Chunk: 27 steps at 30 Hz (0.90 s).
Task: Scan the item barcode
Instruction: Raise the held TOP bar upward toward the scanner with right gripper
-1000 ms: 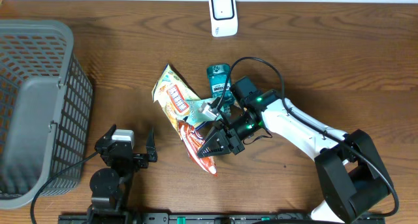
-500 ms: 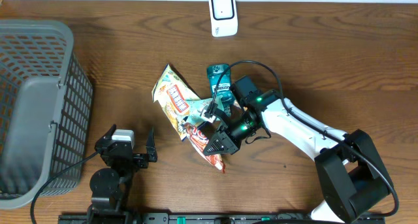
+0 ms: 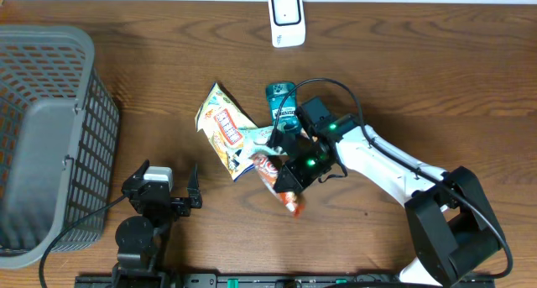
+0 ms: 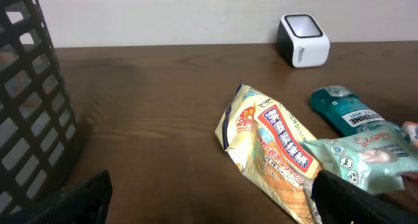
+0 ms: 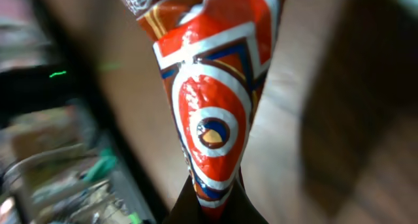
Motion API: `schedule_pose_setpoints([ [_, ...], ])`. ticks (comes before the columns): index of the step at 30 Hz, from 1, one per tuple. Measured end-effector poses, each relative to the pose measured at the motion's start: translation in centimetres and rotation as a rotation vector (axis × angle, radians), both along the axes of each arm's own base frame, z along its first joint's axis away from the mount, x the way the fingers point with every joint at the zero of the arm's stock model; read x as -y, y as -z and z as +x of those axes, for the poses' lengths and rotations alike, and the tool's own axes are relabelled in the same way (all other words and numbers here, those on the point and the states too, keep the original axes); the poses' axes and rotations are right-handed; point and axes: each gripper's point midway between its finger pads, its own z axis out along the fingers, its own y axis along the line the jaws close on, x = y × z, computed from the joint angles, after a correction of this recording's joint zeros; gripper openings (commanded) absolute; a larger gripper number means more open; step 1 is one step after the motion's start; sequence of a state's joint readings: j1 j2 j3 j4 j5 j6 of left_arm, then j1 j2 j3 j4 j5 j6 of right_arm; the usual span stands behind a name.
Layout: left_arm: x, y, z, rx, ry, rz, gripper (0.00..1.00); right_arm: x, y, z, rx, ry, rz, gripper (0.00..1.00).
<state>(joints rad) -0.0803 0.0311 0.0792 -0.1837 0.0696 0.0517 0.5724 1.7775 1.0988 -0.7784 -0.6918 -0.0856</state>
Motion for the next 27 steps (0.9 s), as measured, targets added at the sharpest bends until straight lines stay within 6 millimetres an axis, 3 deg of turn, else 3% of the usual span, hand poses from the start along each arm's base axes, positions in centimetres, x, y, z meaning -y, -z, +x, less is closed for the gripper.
schedule_pose_setpoints([
  [3, 0.0, 0.0, 0.0, 0.0, 0.0, 0.0, 0.98, 0.9, -0.3, 2.6, 0.08, 0.068, -0.12, 0.01],
  [7, 0.0, 0.0, 0.0, 0.0, 0.0, 0.0, 0.98, 1.1, -2.8, 7.6, 0.254, 0.166, -0.206, 0.01],
  [10, 0.0, 0.0, 0.0, 0.0, 0.0, 0.0, 0.98, 2.2, -3.1, 9.1, 0.316, 0.214, -0.285, 0.01],
  [13, 0.0, 0.0, 0.0, 0.0, 0.0, 0.0, 0.98, 4.1, -1.5, 8.9, 0.299, 0.232, -0.409, 0.01],
  [19, 0.0, 0.0, 0.0, 0.0, 0.0, 0.0, 0.98, 7.3, 5.6, 6.1, 0.1, 0.173, -0.65, 0.01],
  [27, 0.0, 0.0, 0.0, 0.0, 0.0, 0.0, 0.98, 8.7, 5.9, 3.6, 0.002, 0.13, -0.735, 0.01],
])
